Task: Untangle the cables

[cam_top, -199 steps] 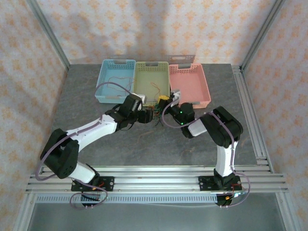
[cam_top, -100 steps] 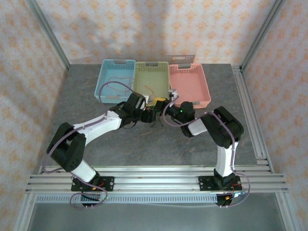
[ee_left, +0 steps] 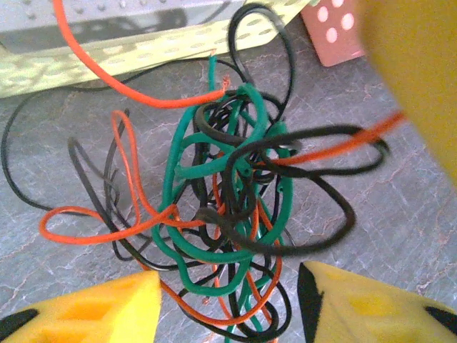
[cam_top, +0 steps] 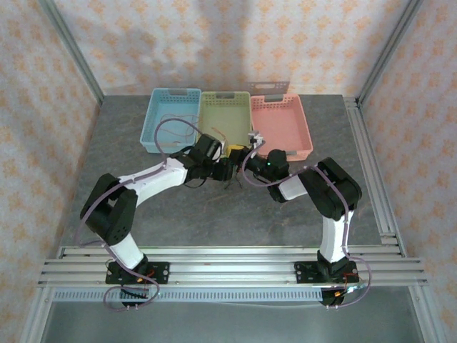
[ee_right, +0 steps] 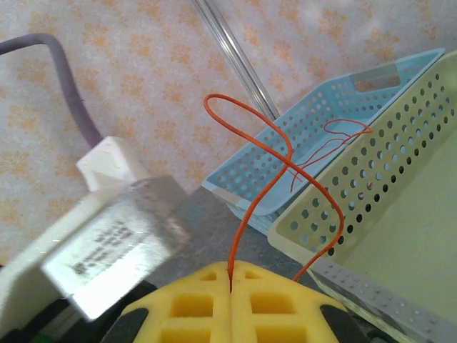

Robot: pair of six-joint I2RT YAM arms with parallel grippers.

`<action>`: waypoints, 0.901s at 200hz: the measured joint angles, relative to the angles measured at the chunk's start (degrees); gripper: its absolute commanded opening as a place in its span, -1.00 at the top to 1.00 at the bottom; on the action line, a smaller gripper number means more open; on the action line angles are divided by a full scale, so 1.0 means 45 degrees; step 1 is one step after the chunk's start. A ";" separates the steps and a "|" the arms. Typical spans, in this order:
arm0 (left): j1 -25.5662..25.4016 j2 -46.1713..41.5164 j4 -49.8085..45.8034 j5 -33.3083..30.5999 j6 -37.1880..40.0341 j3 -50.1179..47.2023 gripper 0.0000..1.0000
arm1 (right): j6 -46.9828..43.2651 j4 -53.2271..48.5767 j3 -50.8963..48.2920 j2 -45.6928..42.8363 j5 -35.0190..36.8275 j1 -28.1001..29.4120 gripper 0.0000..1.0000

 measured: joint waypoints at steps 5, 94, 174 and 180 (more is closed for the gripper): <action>0.0000 0.0092 -0.0019 0.0005 -0.0053 0.0068 -0.14 | 0.0015 0.0000 0.0005 0.0000 -0.0068 0.0000 1.00; 0.0010 0.0481 -0.0277 0.0102 -0.0393 0.0447 0.95 | 0.0141 -0.0107 0.0063 0.0000 -0.0301 -0.0078 1.00; 0.0160 -0.0233 -0.0233 -0.0602 -0.0646 -0.0238 1.00 | -0.0777 -0.0073 -0.0539 -0.0602 0.1656 -0.0078 1.00; 0.0243 -0.0476 -0.0214 -0.0782 -0.0729 -0.0457 1.00 | -0.0913 -0.0053 -0.0729 -0.0743 0.2113 -0.0078 1.00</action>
